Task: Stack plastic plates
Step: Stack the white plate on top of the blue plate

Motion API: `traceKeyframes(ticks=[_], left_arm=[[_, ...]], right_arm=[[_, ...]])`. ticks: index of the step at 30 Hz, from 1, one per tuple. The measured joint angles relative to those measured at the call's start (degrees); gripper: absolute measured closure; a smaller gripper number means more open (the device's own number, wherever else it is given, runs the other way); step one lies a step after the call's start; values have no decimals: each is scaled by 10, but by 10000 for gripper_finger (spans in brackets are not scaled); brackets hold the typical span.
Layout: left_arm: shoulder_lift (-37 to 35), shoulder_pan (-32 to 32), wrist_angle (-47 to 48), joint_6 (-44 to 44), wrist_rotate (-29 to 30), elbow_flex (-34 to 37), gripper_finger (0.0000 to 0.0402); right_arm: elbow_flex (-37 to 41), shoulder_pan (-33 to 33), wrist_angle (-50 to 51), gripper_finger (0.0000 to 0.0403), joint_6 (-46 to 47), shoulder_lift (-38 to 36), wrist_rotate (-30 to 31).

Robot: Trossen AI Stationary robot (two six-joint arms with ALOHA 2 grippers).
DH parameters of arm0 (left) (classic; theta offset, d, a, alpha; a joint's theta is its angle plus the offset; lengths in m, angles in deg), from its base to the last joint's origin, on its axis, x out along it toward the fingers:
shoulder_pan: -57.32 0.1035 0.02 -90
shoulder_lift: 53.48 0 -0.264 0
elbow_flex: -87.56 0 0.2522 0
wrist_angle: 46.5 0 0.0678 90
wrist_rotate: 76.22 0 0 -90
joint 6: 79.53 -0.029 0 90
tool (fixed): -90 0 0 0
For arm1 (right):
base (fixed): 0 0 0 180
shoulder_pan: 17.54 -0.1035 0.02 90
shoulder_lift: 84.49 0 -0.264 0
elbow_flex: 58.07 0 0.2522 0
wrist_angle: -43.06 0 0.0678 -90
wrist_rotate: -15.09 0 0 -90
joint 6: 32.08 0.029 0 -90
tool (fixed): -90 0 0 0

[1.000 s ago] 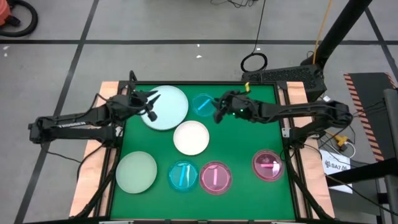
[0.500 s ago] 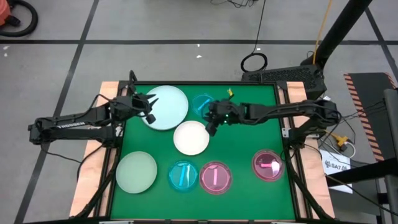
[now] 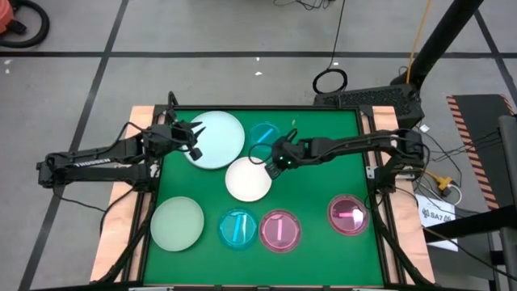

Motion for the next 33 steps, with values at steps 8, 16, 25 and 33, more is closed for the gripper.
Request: traceKeyframes(ticks=[8, 16, 25, 33], left_arm=[[0, 0, 0, -3, 0, 0, 303], [0, 0, 0, -5, 0, 0, 303], [0, 1, 0, -5, 0, 0, 303], [0, 1, 0, -5, 0, 0, 303]], right_arm=[[0, 4, -72, 250, 0, 68, -15], [0, 3, -103, 247, -8, 100, -29], [0, 3, -116, 281, -9, 127, -28], [0, 3, -116, 357, -1, 128, -29]])
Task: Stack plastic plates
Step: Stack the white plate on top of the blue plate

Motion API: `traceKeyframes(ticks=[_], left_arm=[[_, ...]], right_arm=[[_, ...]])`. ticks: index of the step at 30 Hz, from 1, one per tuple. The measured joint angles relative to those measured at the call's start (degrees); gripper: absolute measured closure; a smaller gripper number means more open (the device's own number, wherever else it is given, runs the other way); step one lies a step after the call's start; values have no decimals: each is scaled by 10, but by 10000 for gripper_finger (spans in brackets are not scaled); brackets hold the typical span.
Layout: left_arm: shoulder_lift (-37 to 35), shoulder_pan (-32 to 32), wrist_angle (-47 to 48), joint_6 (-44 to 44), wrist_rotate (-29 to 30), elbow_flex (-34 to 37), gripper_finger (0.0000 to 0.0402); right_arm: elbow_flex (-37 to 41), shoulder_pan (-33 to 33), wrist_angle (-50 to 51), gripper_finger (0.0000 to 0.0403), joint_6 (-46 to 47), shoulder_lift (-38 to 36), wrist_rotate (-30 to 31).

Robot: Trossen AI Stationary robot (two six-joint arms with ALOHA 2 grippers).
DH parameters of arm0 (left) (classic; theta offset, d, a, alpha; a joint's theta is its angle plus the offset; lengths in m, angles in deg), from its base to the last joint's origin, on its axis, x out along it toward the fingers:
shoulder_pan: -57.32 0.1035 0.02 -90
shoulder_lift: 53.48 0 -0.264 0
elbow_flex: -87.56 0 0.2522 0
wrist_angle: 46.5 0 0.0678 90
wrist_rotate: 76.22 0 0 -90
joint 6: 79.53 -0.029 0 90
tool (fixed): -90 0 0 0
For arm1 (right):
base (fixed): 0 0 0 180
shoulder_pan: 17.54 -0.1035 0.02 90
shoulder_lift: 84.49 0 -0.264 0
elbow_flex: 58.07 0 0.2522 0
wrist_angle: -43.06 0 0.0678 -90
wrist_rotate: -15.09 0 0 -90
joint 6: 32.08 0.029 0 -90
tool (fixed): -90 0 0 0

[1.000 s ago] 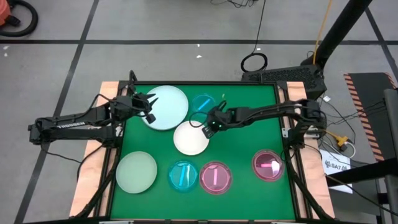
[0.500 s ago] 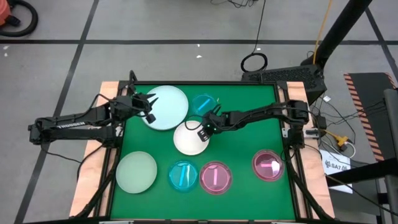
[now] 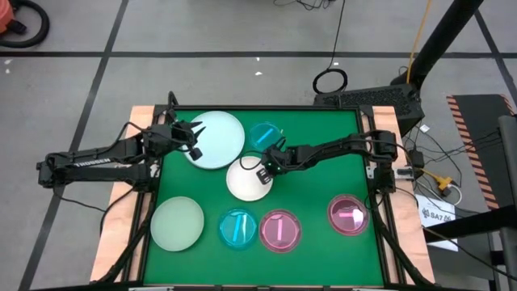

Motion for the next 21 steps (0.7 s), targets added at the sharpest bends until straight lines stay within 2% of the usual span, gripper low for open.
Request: traceKeyframes(ticks=[5, 17, 21], left_arm=[[0, 0, 0, 0, 0, 0, 303], [0, 0, -2, 1, 0, 0, 303], [0, 0, -25, 3, 0, 0, 303]], right_arm=[[0, 1, 0, 394, 0, -3, -2], [1, 14, 14, 398, -34, -77, -3], [1, 31, -18, 397, -51, -106, -1]])
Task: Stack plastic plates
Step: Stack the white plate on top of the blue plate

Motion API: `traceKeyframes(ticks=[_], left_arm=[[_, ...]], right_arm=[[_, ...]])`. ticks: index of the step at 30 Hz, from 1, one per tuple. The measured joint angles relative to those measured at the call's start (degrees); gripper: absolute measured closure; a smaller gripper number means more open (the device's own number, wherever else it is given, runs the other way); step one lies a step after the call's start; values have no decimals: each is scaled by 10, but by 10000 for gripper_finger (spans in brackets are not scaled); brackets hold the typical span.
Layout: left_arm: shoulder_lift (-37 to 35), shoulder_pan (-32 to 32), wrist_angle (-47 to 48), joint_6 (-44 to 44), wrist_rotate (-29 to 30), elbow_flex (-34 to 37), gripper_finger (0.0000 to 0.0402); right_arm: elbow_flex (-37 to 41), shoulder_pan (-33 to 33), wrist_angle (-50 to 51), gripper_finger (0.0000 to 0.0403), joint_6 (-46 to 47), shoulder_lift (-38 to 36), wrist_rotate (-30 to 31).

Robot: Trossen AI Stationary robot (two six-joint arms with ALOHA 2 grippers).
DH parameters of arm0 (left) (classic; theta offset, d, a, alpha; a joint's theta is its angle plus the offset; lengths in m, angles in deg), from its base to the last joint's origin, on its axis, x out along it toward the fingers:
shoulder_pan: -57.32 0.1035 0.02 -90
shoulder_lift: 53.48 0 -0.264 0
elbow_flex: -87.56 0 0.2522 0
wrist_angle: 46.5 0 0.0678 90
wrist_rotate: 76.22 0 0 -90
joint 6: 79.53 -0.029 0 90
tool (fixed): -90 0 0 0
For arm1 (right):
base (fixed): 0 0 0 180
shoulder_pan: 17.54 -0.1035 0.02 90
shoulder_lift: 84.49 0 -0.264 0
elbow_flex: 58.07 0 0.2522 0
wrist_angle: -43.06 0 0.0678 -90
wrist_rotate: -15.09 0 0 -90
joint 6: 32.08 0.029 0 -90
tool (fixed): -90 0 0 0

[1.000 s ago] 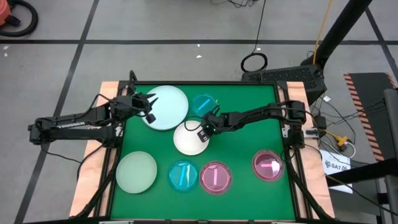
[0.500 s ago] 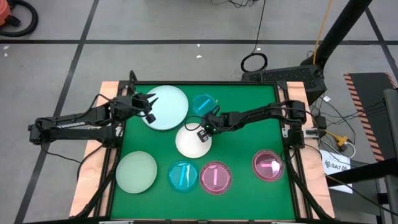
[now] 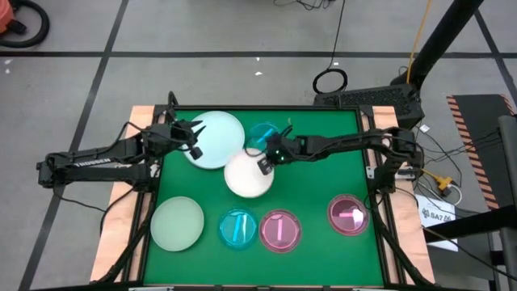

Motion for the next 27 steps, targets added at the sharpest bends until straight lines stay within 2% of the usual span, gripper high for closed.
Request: traceKeyframes(ticks=[5, 8, 11, 16, 20, 27], left_arm=[[0, 0, -30, -2, 0, 0, 303], [0, 0, -35, -9, 0, 0, 303], [0, 0, -36, -17, 1, -6, 303], [-4, 2, -28, 11, 44, -22, 303], [-23, 3, -12, 34, 75, -25, 303], [-65, 8, 4, 54, 100, -25, 303]], right_arm=[[-8, 36, -89, 397, -42, -4, 1], [-55, 54, -114, 397, -82, 13, 0], [-127, 68, -106, 397, -125, 43, 0], [-243, 94, -59, 397, -169, 102, -19], [-321, 110, -18, 397, -188, 152, -45], [-433, 131, 50, 397, -212, 241, -49]])
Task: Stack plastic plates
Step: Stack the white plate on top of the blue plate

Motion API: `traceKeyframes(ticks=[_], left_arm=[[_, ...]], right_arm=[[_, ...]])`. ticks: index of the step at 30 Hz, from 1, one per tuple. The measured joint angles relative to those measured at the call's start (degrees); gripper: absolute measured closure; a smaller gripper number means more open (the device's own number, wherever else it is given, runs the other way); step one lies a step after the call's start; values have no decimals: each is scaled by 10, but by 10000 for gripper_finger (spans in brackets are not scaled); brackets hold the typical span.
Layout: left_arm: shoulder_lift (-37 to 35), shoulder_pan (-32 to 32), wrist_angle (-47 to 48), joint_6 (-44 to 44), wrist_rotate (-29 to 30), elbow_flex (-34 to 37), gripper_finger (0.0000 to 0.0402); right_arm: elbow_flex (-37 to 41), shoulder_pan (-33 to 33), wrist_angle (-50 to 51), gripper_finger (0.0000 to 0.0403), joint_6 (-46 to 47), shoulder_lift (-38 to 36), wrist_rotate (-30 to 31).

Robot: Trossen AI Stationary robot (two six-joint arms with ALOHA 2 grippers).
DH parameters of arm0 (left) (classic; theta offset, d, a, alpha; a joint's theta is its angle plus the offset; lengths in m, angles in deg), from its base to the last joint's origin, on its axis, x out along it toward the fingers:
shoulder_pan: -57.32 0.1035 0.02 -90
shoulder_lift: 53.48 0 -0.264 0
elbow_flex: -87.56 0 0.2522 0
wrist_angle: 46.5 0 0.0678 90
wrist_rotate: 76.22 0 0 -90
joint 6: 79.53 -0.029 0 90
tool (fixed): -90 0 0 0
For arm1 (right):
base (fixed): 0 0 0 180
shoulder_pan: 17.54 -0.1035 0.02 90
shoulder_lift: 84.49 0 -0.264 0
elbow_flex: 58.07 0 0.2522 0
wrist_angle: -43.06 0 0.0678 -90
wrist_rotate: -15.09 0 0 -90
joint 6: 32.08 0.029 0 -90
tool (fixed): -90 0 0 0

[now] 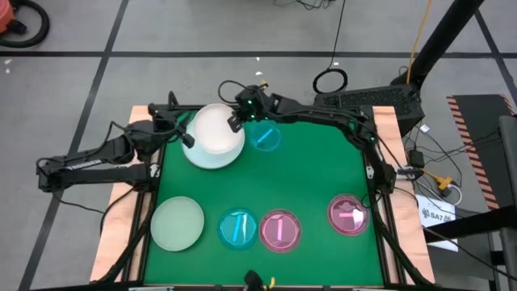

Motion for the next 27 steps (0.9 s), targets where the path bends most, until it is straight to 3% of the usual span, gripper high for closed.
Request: traceKeyframes(ticks=[12, 27], left_arm=[[-22, 6, 13, -3, 5, 0, 303], [-22, 6, 16, -9, 5, 0, 303]], right_arm=[[-108, 18, 3, 397, 2, 123, -27], [-119, 18, 3, 379, 9, 170, -22]])
